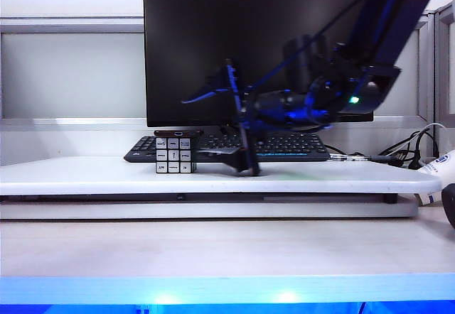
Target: Put the phone on top of the Rubik's Cube.
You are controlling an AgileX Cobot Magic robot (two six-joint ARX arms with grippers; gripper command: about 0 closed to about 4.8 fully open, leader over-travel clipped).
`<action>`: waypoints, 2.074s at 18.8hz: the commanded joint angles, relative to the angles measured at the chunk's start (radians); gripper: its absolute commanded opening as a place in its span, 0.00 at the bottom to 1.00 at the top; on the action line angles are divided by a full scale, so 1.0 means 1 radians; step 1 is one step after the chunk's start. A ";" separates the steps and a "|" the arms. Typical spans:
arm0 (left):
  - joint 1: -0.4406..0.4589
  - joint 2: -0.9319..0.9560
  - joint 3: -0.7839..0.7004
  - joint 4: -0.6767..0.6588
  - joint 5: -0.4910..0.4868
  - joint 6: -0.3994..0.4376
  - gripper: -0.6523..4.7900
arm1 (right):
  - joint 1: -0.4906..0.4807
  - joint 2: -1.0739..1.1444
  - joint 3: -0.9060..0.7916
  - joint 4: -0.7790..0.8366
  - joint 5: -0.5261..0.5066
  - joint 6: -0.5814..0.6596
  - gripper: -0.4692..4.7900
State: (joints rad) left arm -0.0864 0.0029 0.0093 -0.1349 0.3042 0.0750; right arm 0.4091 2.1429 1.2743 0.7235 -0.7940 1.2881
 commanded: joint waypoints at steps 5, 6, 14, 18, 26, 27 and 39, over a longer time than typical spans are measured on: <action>0.001 0.001 -0.001 -0.018 0.004 0.003 0.11 | -0.102 -0.016 0.000 0.005 -0.111 -0.009 0.91; 0.001 0.001 -0.001 -0.018 0.003 0.003 0.11 | -0.116 -0.024 0.000 0.006 -0.114 -0.010 0.91; 0.001 0.001 -0.001 -0.018 0.003 0.003 0.11 | -0.187 -0.163 0.000 -0.206 -0.072 -0.269 0.78; 0.001 0.001 -0.001 -0.018 0.003 0.003 0.11 | -0.216 -0.300 0.000 -0.545 0.060 -0.624 0.77; 0.001 0.001 -0.001 -0.018 -0.006 0.004 0.11 | -0.219 -0.537 -0.001 -0.973 0.419 -1.107 0.47; 0.001 0.001 -0.001 -0.018 -0.017 0.004 0.11 | -0.219 -0.569 -0.002 -0.994 0.468 -1.143 0.46; 0.001 0.001 -0.001 -0.029 -0.238 0.003 0.11 | -0.219 -1.074 -0.481 -0.845 0.778 -1.183 0.08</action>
State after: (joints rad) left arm -0.0864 0.0032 0.0097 -0.1490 0.1043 0.0761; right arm 0.1898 1.1038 0.8139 -0.1490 -0.0486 0.1043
